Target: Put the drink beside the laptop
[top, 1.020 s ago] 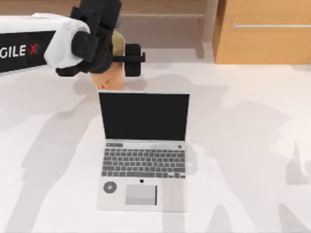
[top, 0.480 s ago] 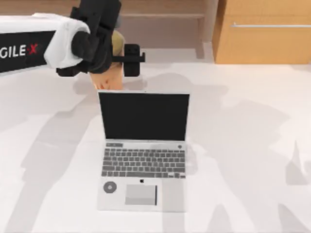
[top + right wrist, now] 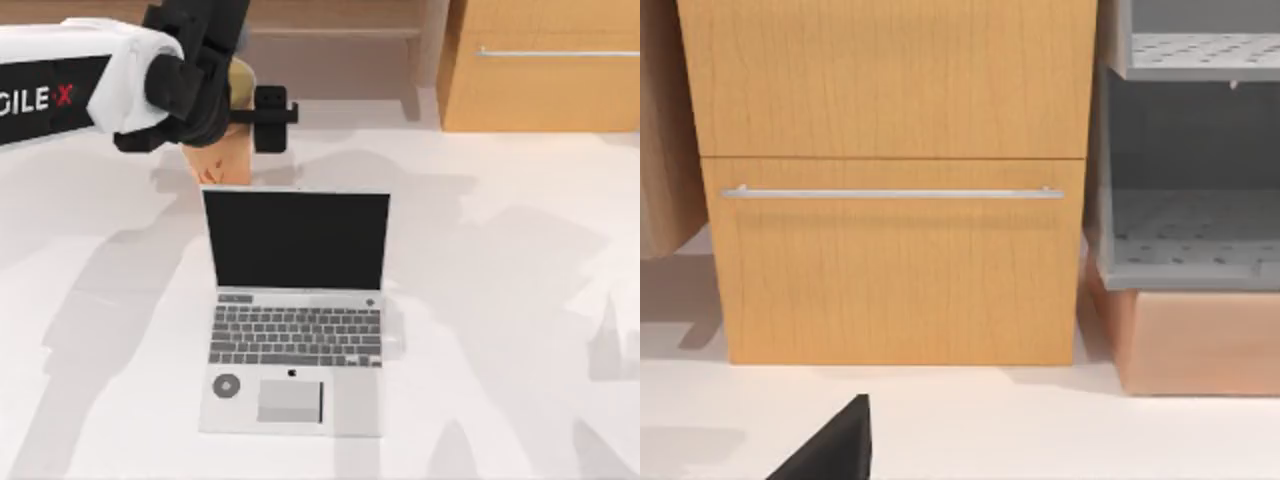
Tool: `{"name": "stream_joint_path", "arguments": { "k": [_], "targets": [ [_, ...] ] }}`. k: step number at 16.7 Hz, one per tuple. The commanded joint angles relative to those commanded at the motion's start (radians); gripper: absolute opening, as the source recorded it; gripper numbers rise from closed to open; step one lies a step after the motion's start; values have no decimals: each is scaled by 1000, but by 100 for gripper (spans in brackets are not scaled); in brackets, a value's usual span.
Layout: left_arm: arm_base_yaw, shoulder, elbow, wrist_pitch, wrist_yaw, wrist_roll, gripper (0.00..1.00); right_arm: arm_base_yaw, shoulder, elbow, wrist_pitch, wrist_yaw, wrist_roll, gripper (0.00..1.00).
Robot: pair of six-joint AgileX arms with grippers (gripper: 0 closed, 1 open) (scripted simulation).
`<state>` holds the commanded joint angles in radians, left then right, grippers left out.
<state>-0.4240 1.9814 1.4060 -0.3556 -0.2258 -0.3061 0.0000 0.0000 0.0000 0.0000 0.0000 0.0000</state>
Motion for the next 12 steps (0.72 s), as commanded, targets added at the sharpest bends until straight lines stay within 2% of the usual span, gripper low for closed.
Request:
{"name": "stream_joint_path", "arguments": {
  "k": [3, 5, 12],
  "targets": [
    [-6, -5, 6, 3, -7, -2, 0, 0, 0, 0, 0, 0, 0, 100],
    [-37, -34, 46, -4, -38, -23, 0, 0, 0, 0, 0, 0, 0, 100],
    [-263, -92, 203, -106, -242, -197, 0, 0, 0, 0, 0, 0, 0, 100]
  ]
}}
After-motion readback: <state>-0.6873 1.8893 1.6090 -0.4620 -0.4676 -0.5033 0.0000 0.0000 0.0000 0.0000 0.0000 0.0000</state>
